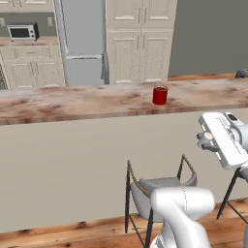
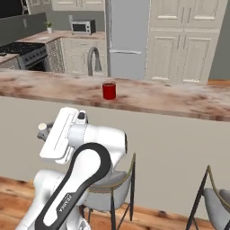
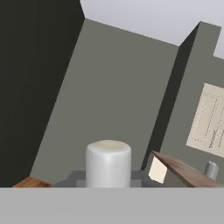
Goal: Pick up the marshmallow and place it in the cup of hot chocolate on the dining counter.
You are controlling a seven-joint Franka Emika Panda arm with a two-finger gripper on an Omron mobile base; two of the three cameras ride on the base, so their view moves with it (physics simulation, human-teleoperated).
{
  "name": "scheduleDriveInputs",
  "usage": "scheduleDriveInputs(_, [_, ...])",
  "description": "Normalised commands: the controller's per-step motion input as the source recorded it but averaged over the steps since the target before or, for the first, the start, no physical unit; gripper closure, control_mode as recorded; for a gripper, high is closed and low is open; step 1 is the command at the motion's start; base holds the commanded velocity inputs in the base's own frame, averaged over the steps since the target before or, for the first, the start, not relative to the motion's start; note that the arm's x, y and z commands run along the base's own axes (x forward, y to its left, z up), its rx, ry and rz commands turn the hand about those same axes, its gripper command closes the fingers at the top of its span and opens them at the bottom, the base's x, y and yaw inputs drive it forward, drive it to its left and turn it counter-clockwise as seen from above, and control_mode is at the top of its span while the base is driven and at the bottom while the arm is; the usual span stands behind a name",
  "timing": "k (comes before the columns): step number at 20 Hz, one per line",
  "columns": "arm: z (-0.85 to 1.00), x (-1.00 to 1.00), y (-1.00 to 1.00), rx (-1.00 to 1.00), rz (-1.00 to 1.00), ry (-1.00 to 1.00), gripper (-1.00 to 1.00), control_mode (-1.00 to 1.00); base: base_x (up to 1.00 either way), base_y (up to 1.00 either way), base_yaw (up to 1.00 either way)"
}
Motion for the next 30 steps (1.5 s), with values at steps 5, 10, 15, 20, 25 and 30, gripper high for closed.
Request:
scheduleDriveInputs(5, [0.0,0.0,0.0,0.0,0.0,0.0,1.0,1.0,0.85,0.67,-0.18])
scheduleDriveInputs(10, [0.0,0.0,0.0,0.0,0.0,0.0,1.0,1.0,0.98,0.06,-0.11])
scheduleDriveInputs(15, [0.0,0.0,0.0,0.0,0.0,0.0,1.0,1.0,1.0,0.0,-0.06])
scheduleDriveInputs(20, [0.0,0.0,0.0,0.0,0.0,0.0,1.0,1.0,1.0,0.02,0.23])
scheduleDriveInputs(25, [0.0,0.0,0.0,0.0,0.0,0.0,1.0,1.0,1.0,0.06,0.1])
scheduleDriveInputs(30, [0.0,0.24,0.15,-0.01,-0.01,0.08,1.0,-1.0,0.39,0.02,0.0])
